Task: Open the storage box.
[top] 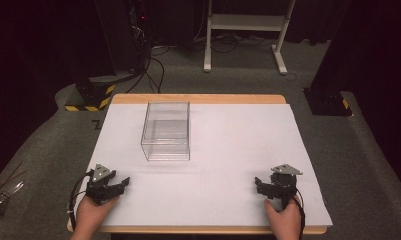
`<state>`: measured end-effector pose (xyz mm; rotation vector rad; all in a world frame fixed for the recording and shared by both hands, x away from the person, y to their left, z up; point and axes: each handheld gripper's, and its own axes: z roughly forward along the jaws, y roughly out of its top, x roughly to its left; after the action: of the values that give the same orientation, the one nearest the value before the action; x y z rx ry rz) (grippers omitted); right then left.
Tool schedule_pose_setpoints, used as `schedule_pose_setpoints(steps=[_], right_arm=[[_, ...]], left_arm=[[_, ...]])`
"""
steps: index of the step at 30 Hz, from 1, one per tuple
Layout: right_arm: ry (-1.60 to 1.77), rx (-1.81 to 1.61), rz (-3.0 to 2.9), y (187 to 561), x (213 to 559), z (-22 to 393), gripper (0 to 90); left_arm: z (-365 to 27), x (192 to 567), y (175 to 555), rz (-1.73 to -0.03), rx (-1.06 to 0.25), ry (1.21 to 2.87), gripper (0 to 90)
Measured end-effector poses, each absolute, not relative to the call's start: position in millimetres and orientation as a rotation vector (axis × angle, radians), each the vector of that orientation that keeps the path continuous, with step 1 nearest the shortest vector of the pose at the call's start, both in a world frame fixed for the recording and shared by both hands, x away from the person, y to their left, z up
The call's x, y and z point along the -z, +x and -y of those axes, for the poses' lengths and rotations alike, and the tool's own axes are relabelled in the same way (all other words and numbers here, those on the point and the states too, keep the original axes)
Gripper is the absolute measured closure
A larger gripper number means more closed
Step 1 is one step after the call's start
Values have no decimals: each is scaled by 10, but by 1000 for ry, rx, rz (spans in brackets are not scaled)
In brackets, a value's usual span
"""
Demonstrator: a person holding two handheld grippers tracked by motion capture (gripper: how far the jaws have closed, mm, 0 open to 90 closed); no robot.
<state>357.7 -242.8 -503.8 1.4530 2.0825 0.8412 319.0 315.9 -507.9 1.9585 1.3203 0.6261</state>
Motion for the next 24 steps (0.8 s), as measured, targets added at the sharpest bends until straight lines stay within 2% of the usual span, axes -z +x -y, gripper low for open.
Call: schedule_pose_setpoints(steps=[18, 24], right_arm=[[1456, -848, -2087, 3581, 5039, 2432, 122], [1457, -859, -2097, 3586, 5039, 2439, 106]], left_arm=[[-3156, 5078, 3182, -1337, -632, 1954, 344], [-3148, 5070, 3169, -1328, -623, 1939, 390]])
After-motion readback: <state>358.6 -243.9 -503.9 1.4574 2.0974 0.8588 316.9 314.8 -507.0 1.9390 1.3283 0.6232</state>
